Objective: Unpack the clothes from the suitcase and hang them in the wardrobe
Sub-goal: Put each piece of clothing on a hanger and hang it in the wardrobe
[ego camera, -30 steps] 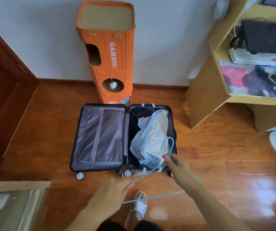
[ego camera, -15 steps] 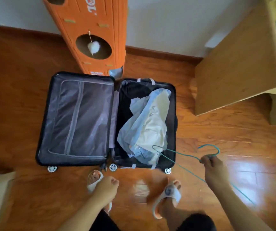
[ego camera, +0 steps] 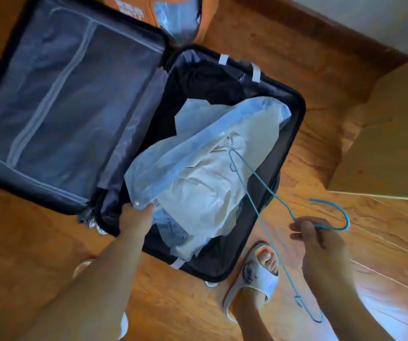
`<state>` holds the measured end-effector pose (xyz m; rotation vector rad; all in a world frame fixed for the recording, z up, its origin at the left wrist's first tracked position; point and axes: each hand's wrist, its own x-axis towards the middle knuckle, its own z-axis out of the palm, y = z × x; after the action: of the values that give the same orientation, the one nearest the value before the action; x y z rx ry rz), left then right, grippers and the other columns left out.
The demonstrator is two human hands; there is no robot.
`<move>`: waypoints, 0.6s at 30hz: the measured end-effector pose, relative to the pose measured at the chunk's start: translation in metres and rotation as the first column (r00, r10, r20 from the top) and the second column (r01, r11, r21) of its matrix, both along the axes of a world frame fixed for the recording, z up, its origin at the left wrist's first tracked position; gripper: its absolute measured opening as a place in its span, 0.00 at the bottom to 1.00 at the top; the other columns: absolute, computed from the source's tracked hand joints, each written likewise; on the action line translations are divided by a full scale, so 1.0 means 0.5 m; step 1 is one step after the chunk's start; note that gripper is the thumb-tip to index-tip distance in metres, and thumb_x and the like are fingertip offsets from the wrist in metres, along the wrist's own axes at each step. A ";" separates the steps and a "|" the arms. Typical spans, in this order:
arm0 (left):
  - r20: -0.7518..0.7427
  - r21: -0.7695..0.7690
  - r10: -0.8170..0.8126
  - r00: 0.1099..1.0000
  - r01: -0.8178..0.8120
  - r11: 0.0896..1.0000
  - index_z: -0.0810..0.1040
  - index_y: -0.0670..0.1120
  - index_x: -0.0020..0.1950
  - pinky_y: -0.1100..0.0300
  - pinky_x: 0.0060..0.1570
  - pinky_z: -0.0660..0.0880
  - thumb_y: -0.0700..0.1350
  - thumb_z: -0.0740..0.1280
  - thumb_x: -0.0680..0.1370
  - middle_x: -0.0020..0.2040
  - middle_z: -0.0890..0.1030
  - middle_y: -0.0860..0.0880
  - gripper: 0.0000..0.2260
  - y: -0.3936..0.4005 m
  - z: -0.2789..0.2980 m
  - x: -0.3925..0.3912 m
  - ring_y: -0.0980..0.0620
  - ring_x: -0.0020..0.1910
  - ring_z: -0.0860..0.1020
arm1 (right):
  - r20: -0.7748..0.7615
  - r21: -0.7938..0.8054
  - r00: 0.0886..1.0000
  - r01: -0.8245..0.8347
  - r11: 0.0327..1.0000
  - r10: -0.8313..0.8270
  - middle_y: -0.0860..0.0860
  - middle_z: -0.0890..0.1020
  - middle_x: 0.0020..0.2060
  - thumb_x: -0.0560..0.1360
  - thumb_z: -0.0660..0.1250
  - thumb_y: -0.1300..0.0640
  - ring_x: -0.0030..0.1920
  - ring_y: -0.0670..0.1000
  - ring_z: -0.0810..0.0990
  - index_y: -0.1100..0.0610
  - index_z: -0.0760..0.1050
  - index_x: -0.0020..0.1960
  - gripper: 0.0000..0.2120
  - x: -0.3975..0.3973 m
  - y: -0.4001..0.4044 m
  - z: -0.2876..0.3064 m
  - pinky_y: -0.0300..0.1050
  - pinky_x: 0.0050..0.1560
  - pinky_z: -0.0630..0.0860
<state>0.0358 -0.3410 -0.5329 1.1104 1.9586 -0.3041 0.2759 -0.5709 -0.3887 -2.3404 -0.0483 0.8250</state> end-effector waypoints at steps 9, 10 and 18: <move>0.384 0.226 0.099 0.918 -0.197 0.954 0.73 0.49 0.61 0.51 0.54 0.73 0.46 0.61 0.85 0.52 0.79 0.50 0.07 -0.013 0.205 0.009 0.43 0.55 0.78 | 0.025 -0.125 0.998 -0.047 0.991 0.051 0.49 0.84 0.41 0.83 0.60 0.59 0.38 0.44 0.82 0.50 0.76 0.45 0.10 -0.037 -0.063 0.077 0.51 0.46 0.74; 0.436 0.199 0.137 0.889 -0.244 0.949 0.72 0.49 0.62 0.50 0.56 0.74 0.47 0.60 0.85 0.54 0.79 0.50 0.07 0.006 0.256 0.018 0.43 0.57 0.78 | 0.035 -0.119 0.999 -0.018 0.993 0.022 0.50 0.84 0.41 0.83 0.60 0.59 0.38 0.42 0.82 0.50 0.76 0.45 0.11 -0.050 -0.064 0.106 0.48 0.44 0.74; 0.726 0.337 -0.251 0.640 -0.013 0.941 0.82 0.52 0.49 0.55 0.45 0.70 0.42 0.65 0.83 0.46 0.81 0.51 0.08 0.197 0.997 0.089 0.52 0.45 0.77 | 0.178 0.106 0.975 0.115 0.988 -0.133 0.47 0.83 0.40 0.82 0.61 0.58 0.44 0.57 0.82 0.45 0.76 0.43 0.12 -0.124 -0.016 0.582 0.54 0.52 0.76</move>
<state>0.0805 -0.2426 -0.0346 1.2962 1.1710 0.3960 0.2137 -0.5790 -0.0976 -2.2969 -0.0193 0.5314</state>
